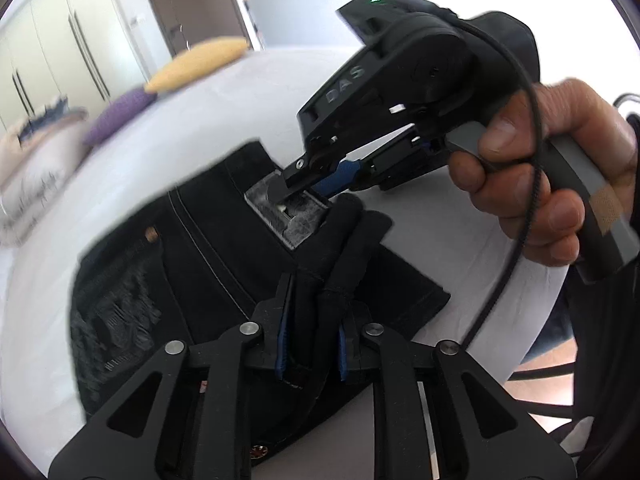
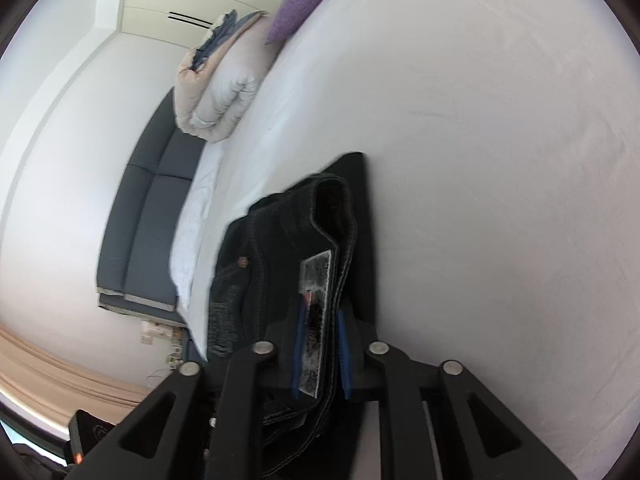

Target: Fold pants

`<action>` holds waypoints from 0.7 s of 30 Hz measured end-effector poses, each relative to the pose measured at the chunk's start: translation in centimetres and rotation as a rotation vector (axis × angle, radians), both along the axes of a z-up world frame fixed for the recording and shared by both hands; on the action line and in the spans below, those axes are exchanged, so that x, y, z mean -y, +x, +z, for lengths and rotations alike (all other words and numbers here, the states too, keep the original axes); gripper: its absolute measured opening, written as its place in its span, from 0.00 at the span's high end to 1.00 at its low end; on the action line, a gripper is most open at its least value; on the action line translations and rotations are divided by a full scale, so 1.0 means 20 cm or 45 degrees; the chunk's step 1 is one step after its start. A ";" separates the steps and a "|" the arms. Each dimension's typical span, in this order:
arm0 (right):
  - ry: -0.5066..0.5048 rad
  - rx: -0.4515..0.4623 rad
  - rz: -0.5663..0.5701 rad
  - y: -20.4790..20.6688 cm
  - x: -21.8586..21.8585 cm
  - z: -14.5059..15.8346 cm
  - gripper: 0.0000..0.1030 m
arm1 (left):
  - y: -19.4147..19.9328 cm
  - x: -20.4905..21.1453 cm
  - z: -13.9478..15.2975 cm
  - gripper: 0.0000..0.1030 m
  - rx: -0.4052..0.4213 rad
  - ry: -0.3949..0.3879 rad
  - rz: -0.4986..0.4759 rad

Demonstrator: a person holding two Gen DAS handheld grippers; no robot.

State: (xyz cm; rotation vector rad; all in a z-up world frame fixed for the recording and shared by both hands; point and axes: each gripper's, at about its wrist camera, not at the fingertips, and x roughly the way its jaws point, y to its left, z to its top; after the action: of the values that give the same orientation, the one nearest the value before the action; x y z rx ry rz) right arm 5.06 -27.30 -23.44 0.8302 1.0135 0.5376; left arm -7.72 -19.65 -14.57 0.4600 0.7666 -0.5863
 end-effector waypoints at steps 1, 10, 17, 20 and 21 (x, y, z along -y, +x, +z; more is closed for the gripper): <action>0.007 0.015 0.003 0.00 0.00 -0.01 0.83 | 0.04 -0.01 0.01 0.80 -0.033 -0.035 0.018; -0.198 0.067 -0.059 -0.11 0.03 0.18 0.55 | 0.08 -0.47 0.27 0.29 -0.266 -0.460 0.112; -0.188 0.163 0.094 -0.10 -0.19 0.34 0.77 | 0.45 -0.86 0.23 0.29 -0.288 -0.565 0.338; -0.233 0.090 0.128 -0.06 -0.26 0.27 0.80 | 0.76 -0.98 0.12 0.36 -0.304 -0.433 0.421; -0.251 0.047 0.108 -0.05 -0.26 0.22 0.86 | 0.81 -1.00 0.07 0.43 -0.325 -0.390 0.462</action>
State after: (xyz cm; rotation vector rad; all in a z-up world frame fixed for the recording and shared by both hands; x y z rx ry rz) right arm 4.06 -22.14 -18.96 0.6029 1.0526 0.5137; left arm 8.48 0.38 -13.26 -0.0411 0.9583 -0.4143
